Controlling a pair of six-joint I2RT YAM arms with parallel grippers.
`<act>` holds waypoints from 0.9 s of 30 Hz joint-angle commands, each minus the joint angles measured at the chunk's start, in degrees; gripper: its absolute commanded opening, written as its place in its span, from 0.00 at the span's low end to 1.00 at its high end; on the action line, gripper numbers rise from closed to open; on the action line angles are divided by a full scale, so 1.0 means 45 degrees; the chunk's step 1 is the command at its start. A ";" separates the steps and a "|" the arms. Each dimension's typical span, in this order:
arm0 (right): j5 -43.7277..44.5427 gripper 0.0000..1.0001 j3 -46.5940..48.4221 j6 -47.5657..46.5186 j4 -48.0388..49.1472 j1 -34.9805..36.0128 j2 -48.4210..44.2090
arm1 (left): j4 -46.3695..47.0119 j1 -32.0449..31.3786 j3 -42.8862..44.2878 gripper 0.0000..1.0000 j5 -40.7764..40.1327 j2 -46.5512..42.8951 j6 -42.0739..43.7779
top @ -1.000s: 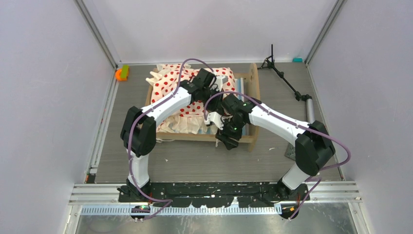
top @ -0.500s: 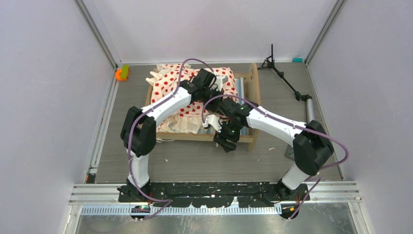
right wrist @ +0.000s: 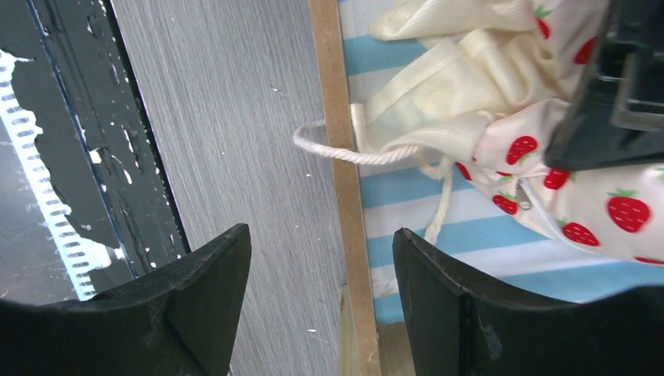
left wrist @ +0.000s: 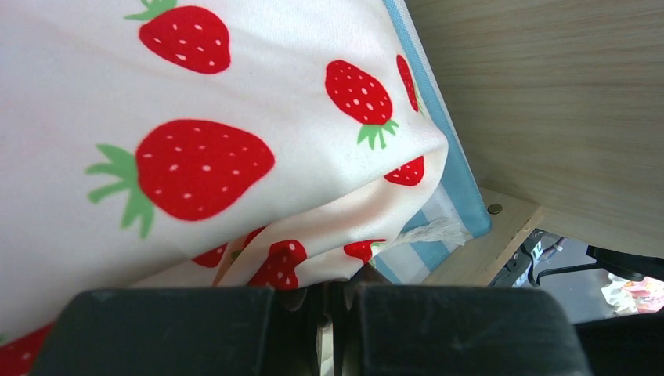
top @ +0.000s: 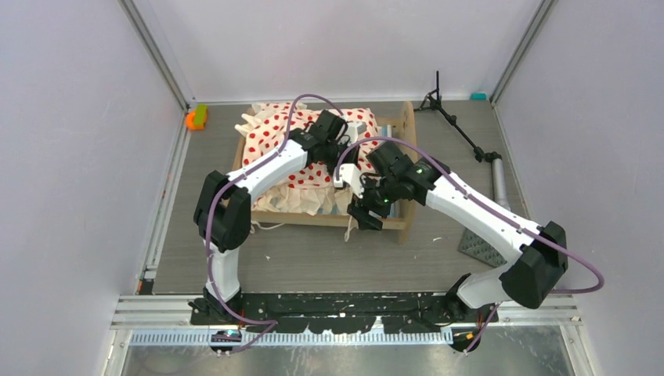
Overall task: Set up the pet bed
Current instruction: Cross the ropes on the bed frame.
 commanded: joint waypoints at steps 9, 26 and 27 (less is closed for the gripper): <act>-0.0231 0.75 -0.0661 0.1991 0.2047 -0.0289 -0.1677 | 0.0041 0.0118 0.0107 0.00 0.0169 -0.0586 0.0048; 0.2673 0.62 -0.1788 0.7135 0.2571 -0.0290 -0.4114 | 0.0406 0.0022 -0.1441 0.00 0.0663 -0.2638 -0.0222; 0.2749 0.65 -0.1972 0.7062 0.2817 -0.0295 -0.4206 | 0.0429 0.0020 -0.1406 0.00 0.0576 -0.2703 -0.0241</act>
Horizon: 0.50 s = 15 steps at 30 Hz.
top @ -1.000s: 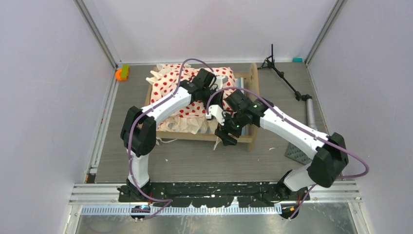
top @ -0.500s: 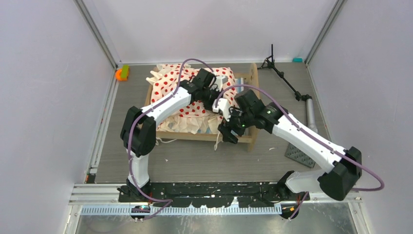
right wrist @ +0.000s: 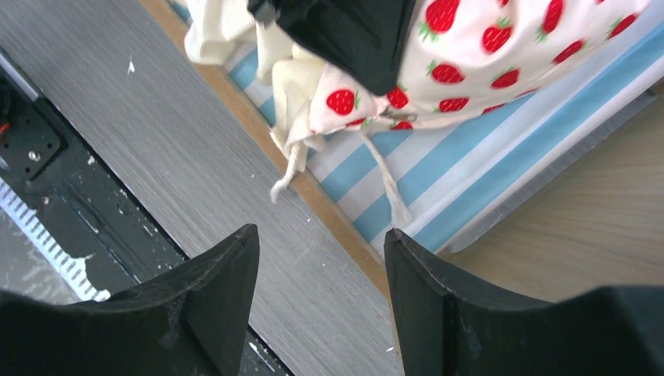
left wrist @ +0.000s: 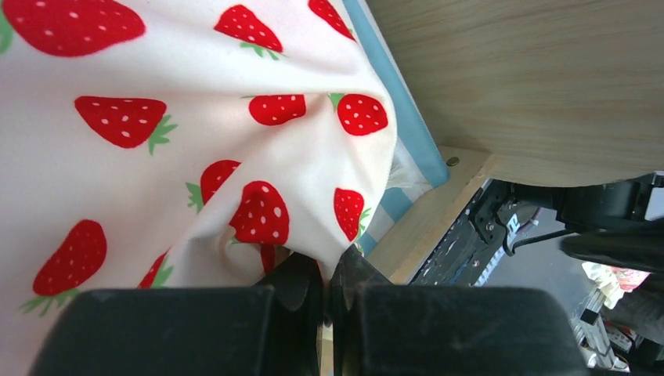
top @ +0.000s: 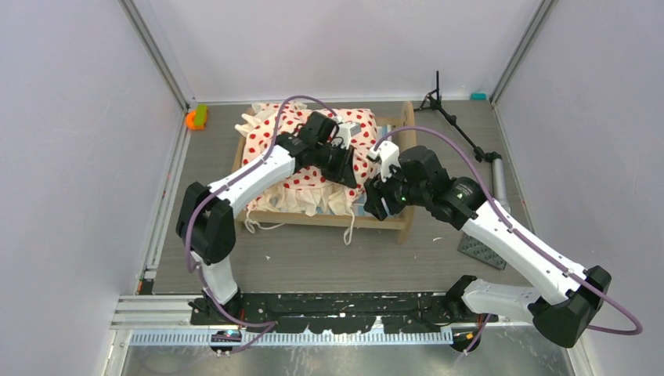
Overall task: Set up the pet bed
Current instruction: Cross the ropes on the bed frame.
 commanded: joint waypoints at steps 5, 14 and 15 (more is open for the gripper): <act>-0.0326 0.71 -0.0816 -0.0645 0.1060 -0.0016 -0.0351 | 0.0210 0.0234 0.0301 0.00 -0.0076 -0.1002 -0.0330; -0.1840 0.77 -0.2091 -0.3958 0.2853 -0.0042 -0.0050 | -0.0428 0.0381 0.0478 0.00 -0.0408 -0.1211 0.0310; -0.2066 0.79 -0.2311 -0.4176 0.3157 -0.0087 -0.0167 | -0.0461 0.0399 0.0454 0.00 -0.0435 -0.1262 0.0388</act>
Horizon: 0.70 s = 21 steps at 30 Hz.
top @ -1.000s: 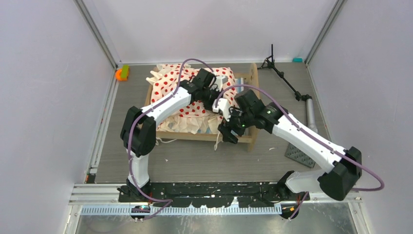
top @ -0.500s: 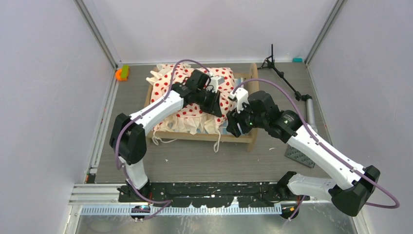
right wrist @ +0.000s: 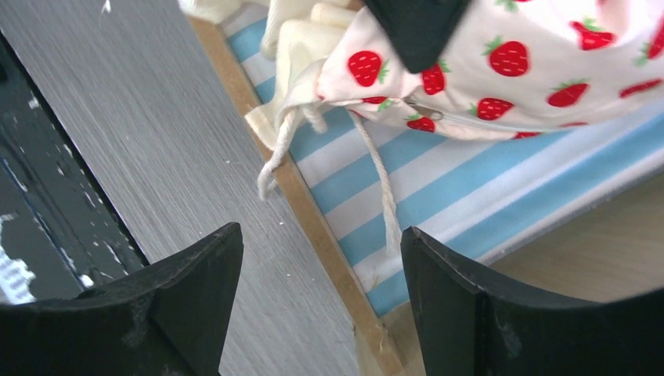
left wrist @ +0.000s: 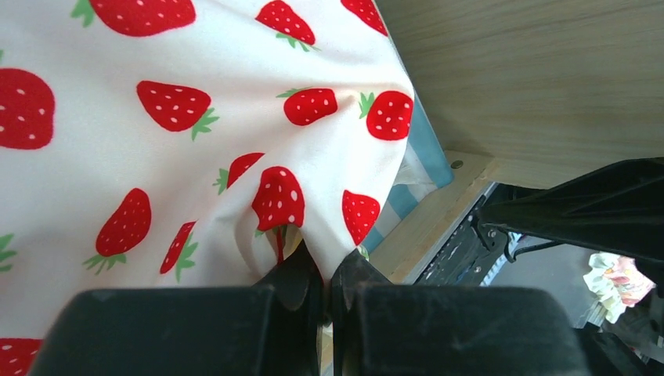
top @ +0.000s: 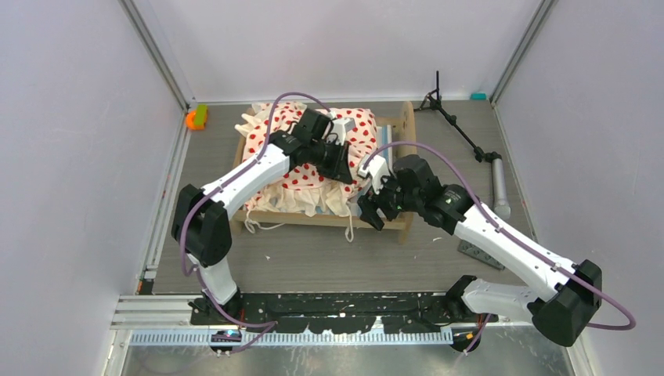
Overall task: Set up the pet bed
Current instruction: Cross the ropes on the bed frame.
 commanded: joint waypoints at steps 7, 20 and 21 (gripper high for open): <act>-0.3142 0.82 -0.0790 -0.3923 0.0967 -0.0406 -0.0259 | -0.0914 0.0422 0.0765 0.00 -0.0405 -0.0871 0.0942; -0.3425 0.74 -0.1387 -0.3261 0.3225 -0.0567 0.1365 | -0.1065 0.0980 0.0555 0.00 -0.0896 -0.1772 0.1459; -0.3246 0.72 -0.1420 -0.2835 0.3629 -0.0615 0.1370 | -0.1044 0.1026 0.0490 0.00 -0.0922 -0.1846 0.1483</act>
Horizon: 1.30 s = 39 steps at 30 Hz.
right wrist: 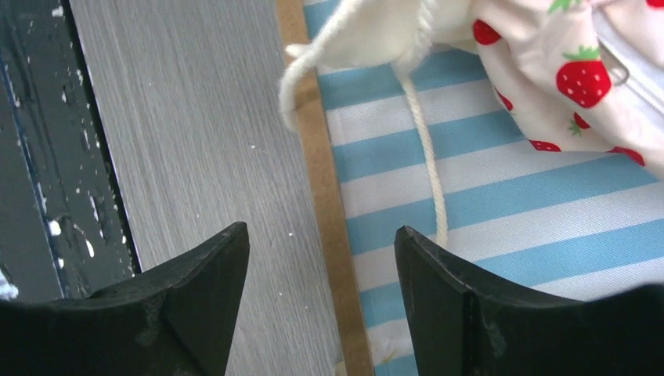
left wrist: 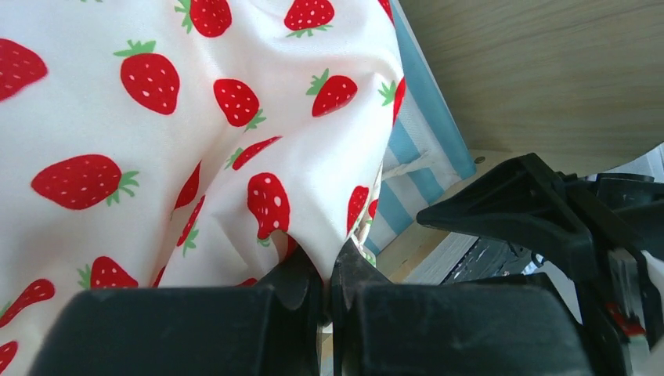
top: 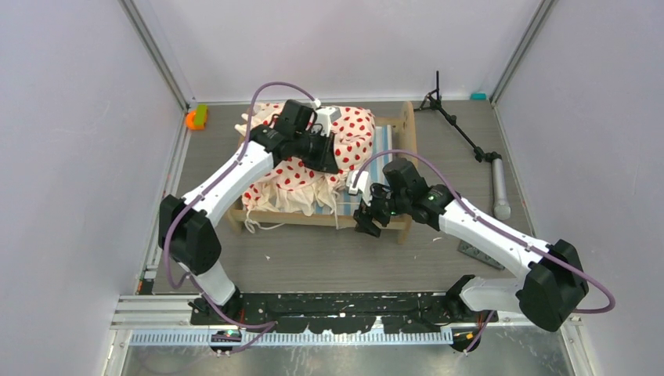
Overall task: Set up the pet bed
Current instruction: Cross the ropes on the bed frame.
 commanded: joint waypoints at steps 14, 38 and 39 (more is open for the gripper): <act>0.1131 0.56 0.1526 0.3506 0.2066 -0.0865 0.0944 | 0.0256 0.0624 0.0043 0.00 -0.0552 -0.1348 0.0147; -0.3325 0.86 0.4783 -0.1786 -0.2738 -0.2110 0.4846 | 0.0331 0.0707 -0.0045 0.00 -0.0145 -0.1182 0.0162; -0.3148 0.86 0.4946 -0.1685 -0.2762 -0.2050 0.5054 | 0.0296 0.0707 -0.0008 0.00 -0.0132 -0.1143 0.0162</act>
